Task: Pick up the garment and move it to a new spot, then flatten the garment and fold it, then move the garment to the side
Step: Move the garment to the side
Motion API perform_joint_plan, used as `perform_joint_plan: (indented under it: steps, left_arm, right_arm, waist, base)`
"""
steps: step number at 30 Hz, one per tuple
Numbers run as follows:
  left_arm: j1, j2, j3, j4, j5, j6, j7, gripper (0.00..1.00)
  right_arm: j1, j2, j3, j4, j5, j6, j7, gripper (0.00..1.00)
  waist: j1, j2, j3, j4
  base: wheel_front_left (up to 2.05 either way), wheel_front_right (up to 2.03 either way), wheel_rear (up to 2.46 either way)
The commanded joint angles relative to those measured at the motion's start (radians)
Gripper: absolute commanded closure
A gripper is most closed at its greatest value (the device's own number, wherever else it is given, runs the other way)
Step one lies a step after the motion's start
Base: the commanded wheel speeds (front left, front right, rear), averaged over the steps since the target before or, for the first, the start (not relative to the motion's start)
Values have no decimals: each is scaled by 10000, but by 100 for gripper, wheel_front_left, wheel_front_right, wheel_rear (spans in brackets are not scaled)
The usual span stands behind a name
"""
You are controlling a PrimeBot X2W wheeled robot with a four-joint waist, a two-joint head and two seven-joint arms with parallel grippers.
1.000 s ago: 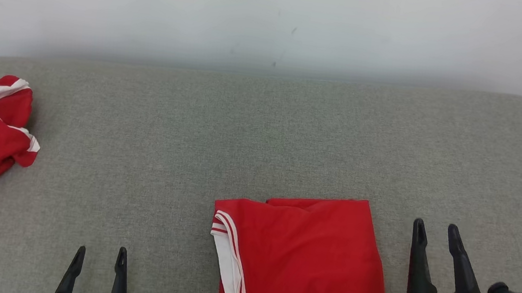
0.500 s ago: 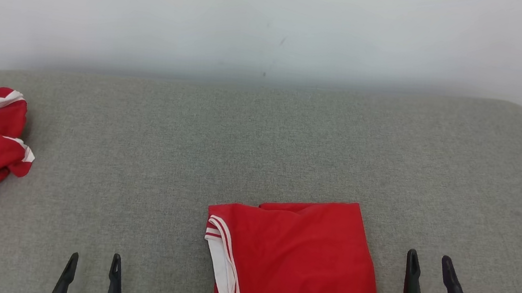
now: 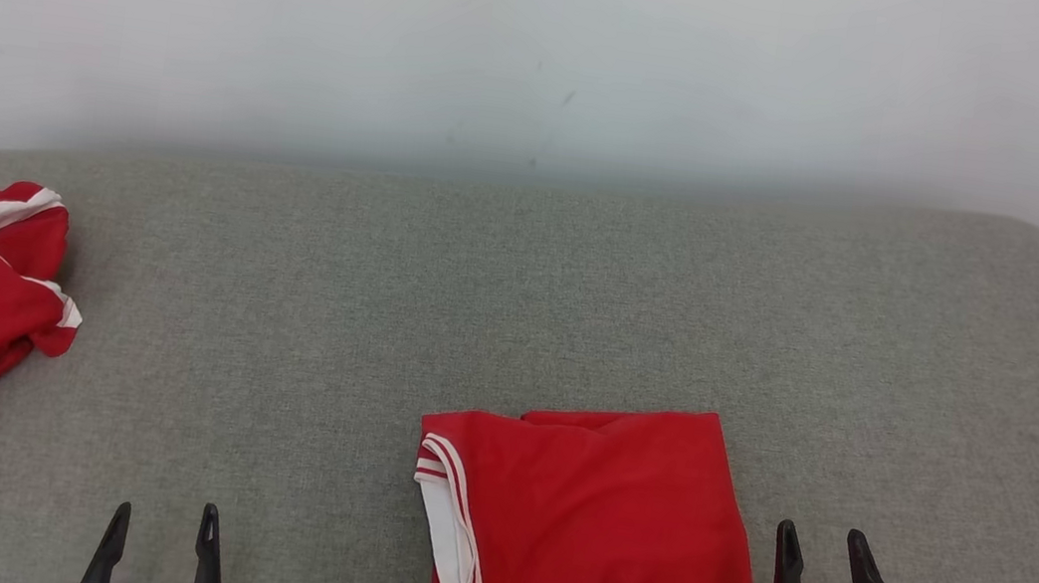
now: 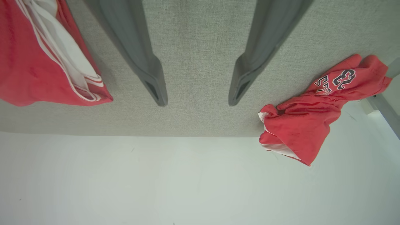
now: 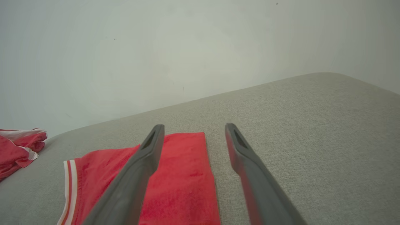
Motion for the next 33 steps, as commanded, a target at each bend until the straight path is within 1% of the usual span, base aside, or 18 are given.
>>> perform_joint_plan:
  steps: [1, 12, 33]
  left_arm:
    - [110, -13, 48, 8, 93, -16, -31, 0]
    - [226, -13, 173, 54, 191, -170, -31, 0]
    - [156, -13, 185, 145, 187, -169, -31, 0]
  right_arm:
    - [24, 17, -3, 44, -68, -15, -2, 0]
    - [113, 36, -104, 220, -353, -16, -2, 0]
    - [125, 42, -94, 374, -390, -16, -2, 0]
  waist:
    - [0, 0, -13, 21]
    - [0, 0, -58, 162]
    - [0, 0, -2, 198]
  base:
    - [0, 0, 0]
    - [0, 0, 0]
    - [0, 0, 0]
